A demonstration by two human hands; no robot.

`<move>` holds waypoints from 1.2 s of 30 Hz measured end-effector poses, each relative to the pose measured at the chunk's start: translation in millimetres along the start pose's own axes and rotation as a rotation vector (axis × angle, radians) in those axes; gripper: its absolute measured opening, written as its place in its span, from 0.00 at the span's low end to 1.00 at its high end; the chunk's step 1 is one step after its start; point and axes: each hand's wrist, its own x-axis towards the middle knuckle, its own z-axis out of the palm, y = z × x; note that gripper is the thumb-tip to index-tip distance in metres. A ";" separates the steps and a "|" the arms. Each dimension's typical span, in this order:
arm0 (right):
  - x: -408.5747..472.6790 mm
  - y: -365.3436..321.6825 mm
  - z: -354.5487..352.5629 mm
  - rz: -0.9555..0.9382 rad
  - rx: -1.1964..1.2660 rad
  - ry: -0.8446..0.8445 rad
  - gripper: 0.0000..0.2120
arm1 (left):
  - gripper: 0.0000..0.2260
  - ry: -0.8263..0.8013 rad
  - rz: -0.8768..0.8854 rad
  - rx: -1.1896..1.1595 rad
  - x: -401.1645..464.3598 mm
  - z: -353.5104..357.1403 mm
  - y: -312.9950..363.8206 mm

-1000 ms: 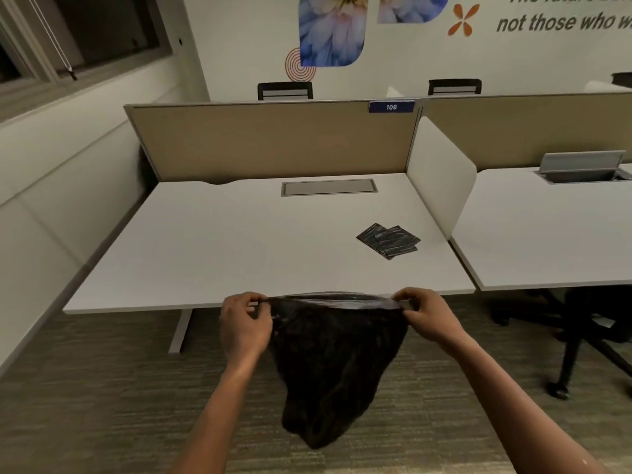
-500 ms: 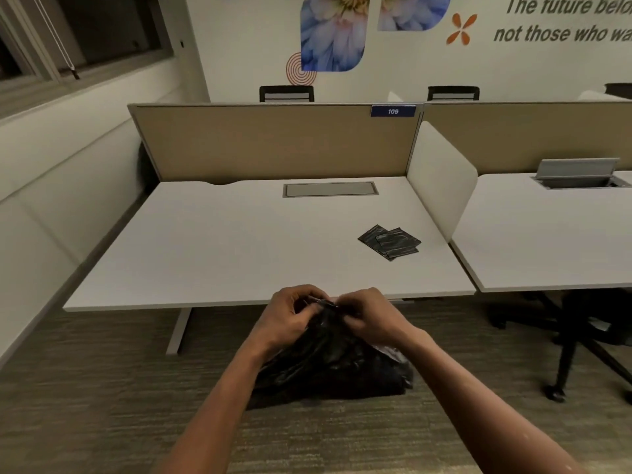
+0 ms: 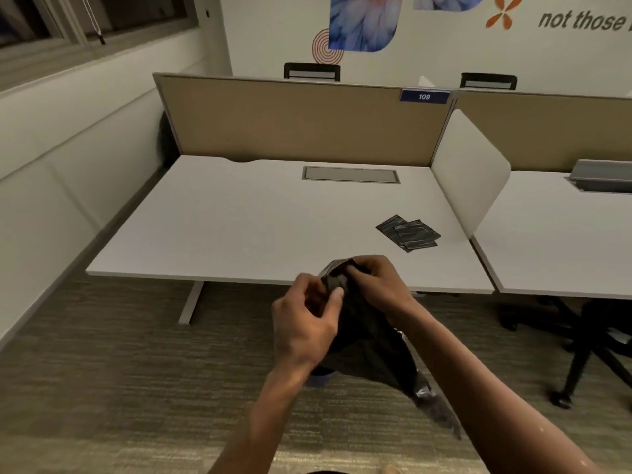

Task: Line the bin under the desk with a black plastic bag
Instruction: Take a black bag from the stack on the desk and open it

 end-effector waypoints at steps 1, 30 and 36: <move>-1.0 -3.6 0.8 0.016 0.059 -0.032 0.14 | 0.11 -0.059 -0.063 -0.014 -3.4 3.8 -5.1; -19.5 38.1 6.5 0.035 0.130 0.084 0.13 | 0.12 0.174 0.010 0.429 -0.1 -17.4 -94.4; -4.2 78.7 4.7 0.274 -0.129 0.170 0.14 | 0.13 -0.069 -0.478 0.415 -1.0 -24.3 -139.6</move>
